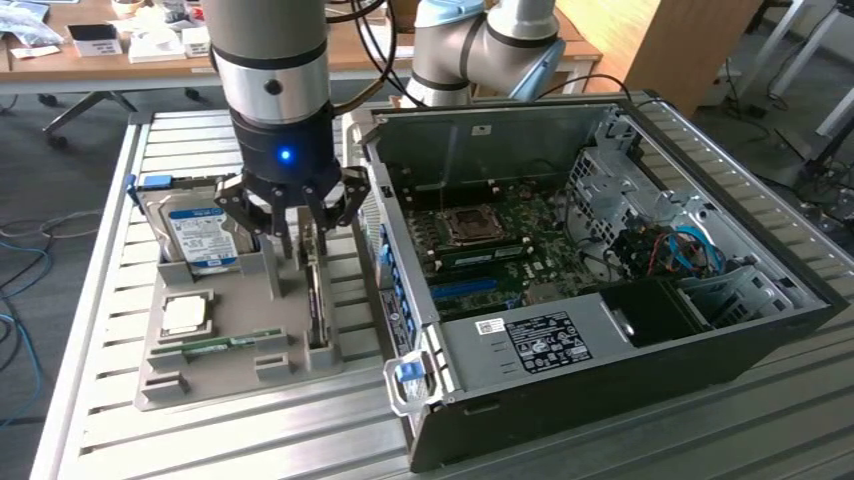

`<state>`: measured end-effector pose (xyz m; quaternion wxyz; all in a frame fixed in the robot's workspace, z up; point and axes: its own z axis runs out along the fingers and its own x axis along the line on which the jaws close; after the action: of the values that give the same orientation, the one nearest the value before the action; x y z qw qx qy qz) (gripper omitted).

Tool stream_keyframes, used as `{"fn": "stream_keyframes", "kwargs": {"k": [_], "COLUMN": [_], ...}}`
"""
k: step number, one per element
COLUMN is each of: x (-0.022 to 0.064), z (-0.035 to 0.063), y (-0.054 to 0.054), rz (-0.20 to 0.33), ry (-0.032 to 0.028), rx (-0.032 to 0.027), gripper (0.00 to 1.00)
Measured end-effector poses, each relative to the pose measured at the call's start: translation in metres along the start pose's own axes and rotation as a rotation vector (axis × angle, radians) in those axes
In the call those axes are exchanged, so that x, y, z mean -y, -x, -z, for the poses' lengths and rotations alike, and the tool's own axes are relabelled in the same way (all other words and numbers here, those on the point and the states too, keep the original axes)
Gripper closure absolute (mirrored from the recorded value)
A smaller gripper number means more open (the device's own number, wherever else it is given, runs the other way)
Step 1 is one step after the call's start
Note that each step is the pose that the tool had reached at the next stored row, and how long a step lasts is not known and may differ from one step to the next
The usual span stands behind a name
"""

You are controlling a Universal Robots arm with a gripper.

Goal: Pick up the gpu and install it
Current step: 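Pick up the gpu and move the gpu toward the slot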

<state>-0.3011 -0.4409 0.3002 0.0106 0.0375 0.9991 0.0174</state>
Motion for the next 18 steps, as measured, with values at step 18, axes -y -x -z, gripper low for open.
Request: {"fn": "stream_keyframes", "kwargs": {"k": [18], "x": [0.0031], "z": [-0.0151], "y": [0.0], "rz": [0.015], "ry": [0.0004], "rx": [-0.0004], "gripper": [0.59]}}
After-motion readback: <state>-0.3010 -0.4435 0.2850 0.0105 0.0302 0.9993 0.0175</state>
